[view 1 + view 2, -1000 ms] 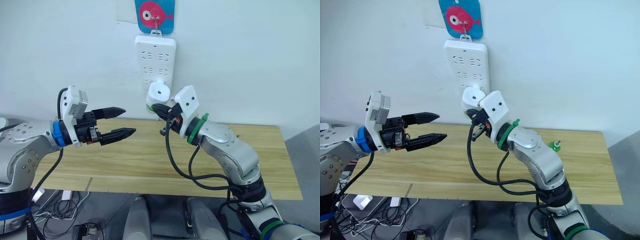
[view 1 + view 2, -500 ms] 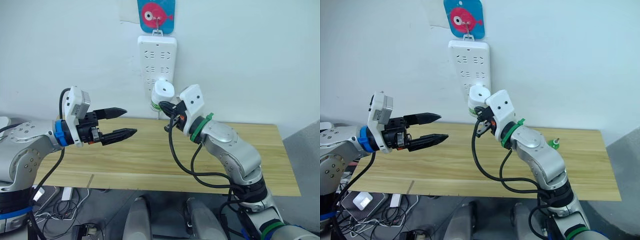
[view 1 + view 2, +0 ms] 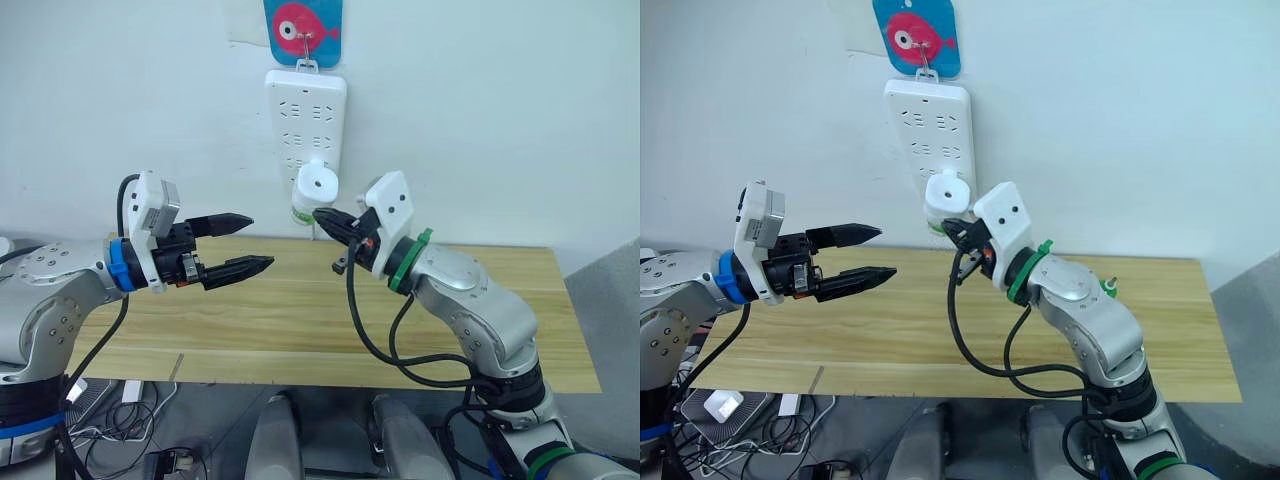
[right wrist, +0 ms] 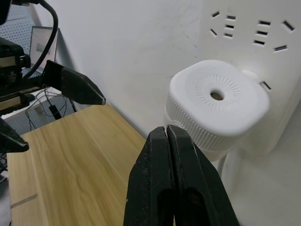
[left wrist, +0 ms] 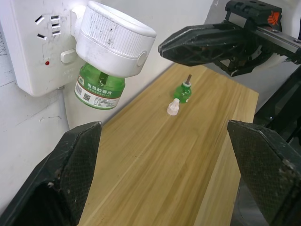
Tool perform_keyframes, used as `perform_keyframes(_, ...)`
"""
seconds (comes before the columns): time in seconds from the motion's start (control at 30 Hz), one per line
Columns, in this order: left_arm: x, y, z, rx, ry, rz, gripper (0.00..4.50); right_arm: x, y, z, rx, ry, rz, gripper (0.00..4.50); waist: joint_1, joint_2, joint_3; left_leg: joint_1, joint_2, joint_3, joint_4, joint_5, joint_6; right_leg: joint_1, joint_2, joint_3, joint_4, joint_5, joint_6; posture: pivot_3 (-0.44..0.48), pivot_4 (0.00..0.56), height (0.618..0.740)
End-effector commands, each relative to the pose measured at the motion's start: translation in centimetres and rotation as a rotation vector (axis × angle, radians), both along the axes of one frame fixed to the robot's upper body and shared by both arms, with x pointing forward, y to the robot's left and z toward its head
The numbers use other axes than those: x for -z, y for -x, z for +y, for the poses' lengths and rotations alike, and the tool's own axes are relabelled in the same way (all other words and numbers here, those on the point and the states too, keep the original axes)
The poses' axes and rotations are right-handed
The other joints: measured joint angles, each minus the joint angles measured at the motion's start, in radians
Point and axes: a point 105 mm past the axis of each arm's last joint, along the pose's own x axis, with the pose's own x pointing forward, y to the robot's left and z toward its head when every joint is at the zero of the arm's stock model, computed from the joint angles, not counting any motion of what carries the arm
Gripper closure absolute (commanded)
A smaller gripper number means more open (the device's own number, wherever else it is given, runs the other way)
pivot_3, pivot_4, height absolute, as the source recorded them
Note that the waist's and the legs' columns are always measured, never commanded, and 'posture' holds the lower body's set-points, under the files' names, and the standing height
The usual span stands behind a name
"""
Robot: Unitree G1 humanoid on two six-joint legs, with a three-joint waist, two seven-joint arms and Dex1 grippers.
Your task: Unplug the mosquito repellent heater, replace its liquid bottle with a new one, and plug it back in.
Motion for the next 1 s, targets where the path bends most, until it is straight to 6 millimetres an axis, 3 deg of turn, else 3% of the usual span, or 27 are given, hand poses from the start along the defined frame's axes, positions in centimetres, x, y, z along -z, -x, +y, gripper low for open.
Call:
perform_keyframes(0.03, -0.7, 0.2, 0.0, 0.009, -0.007, -0.035, 0.0, -0.8, 0.5, 0.4, -0.012, -0.022, -0.028, 4.44, 0.0, 0.0, 0.0, 0.0, 0.0, 0.0, 0.0, 0.0, 0.0, 0.0, 0.0, 0.0, 0.0, 0.0, 0.0, -0.023, 0.243, 0.74)
perform_keyframes(1.0, -0.7, 0.2, -0.1, 0.006, -0.007, -0.03, 0.0, -1.2, -1.7, 0.1, 0.128, -0.028, -0.039, 4.44, 0.0, 0.0, 0.0, 0.0, 0.0, 0.0, 0.0, 0.0, 0.0, 0.0, 0.0, 0.0, 0.0, 0.0, 0.0, -0.026, 0.254, 0.74)
